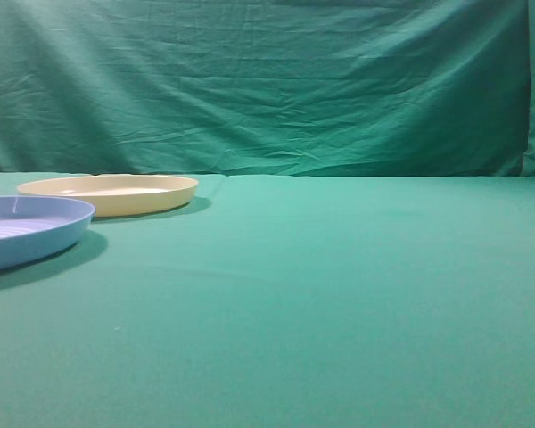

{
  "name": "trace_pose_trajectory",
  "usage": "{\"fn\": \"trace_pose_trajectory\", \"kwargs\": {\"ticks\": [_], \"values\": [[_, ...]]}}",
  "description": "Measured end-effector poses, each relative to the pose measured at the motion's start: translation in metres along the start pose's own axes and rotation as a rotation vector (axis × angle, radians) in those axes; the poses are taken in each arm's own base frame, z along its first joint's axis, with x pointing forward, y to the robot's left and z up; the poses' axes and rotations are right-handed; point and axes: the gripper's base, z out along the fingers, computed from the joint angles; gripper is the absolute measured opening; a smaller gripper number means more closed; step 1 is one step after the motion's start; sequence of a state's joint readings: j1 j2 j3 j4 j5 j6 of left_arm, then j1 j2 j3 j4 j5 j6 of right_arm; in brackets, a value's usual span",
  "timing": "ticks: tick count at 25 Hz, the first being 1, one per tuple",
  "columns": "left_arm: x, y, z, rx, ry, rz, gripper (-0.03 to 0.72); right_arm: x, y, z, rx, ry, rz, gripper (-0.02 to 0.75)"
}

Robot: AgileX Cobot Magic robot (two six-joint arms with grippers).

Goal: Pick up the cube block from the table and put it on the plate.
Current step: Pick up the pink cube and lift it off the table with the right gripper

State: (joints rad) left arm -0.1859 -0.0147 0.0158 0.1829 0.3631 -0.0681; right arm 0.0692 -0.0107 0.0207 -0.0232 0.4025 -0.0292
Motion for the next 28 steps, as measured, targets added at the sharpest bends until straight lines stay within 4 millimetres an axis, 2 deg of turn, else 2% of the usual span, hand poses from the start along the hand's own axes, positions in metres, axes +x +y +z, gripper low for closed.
{"fn": "trace_pose_trajectory", "kwargs": {"ticks": [14, 20, 21, 22, 28], "values": [[0.000, 0.000, 0.000, 0.000, 0.000, 0.000, 0.000, 0.000, 0.000, 0.000, 0.000, 0.001, 0.000, 0.000], [0.000, 0.000, 0.000, 0.000, 0.000, 0.000, 0.000, 0.000, -0.001, 0.000, 0.016, -0.003, -0.066, 0.000], [0.000, 0.000, 0.000, 0.000, 0.000, 0.000, 0.000, -0.001, -0.002, 0.000, 0.021, -0.012, -0.076, 0.000], [0.000, 0.000, 0.000, 0.000, 0.000, 0.000, 0.000, -0.001, -0.002, 0.000, 0.022, -0.025, -0.080, 0.048], [0.000, 0.000, 0.000, 0.000, 0.000, 0.000, 0.000, -0.020, 0.000, -0.002, -0.004, -0.235, 0.020, 0.048]]}}
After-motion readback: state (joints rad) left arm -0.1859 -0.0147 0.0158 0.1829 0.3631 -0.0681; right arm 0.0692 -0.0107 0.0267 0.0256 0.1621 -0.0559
